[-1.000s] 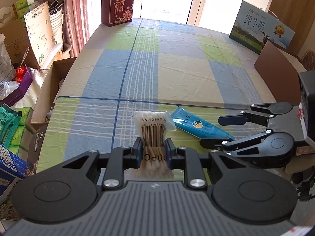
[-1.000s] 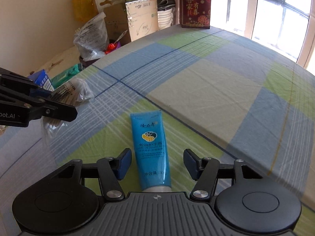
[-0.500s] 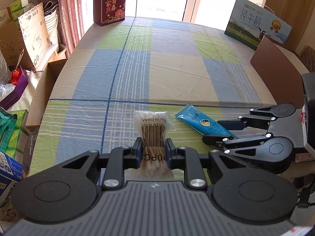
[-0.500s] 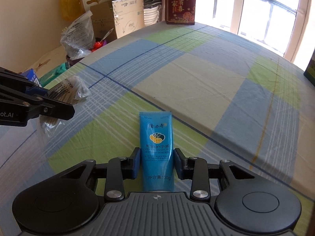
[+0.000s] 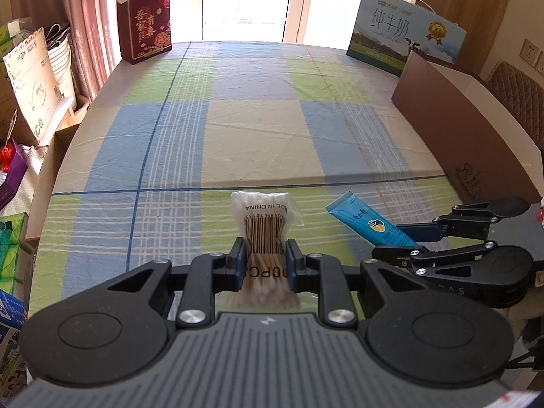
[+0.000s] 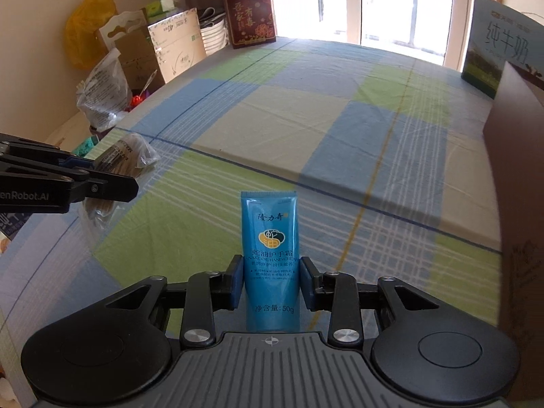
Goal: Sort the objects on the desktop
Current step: 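Carry swab packet in left tool while right tool carries blue tube over box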
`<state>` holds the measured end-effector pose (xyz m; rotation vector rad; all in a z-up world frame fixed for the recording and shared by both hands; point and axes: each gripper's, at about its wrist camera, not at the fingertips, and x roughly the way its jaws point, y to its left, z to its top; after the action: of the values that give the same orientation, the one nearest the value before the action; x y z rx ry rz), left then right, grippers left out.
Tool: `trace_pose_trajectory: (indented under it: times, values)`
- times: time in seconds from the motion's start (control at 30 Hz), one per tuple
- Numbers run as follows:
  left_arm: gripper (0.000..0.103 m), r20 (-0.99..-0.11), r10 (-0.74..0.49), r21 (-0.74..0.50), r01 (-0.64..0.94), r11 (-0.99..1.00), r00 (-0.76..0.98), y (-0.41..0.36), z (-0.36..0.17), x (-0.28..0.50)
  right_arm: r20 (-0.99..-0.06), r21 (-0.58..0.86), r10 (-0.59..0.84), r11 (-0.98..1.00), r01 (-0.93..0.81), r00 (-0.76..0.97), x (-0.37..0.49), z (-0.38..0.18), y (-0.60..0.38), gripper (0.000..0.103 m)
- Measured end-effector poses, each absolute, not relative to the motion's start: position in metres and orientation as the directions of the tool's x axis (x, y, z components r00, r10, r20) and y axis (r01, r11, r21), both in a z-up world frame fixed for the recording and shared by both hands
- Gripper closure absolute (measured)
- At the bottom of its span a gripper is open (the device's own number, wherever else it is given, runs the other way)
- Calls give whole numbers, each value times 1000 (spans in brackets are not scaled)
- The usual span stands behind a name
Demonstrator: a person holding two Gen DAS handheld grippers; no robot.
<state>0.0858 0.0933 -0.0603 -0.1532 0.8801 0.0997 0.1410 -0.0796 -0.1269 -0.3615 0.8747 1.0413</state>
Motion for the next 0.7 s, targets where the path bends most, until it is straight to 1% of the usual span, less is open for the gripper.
trace_pose_trajectory:
  times: [0.27,0.7]
  values:
    - [84,-744,-33,-103,-66,992,667,52,-39,90,-731,172,632,537,-826,259,134,-88,-128,72]
    - [84,-661,-154,-110,108,988,734,-30,4,114,-617,263,686,641,-721,385,145,-25,-228,72]
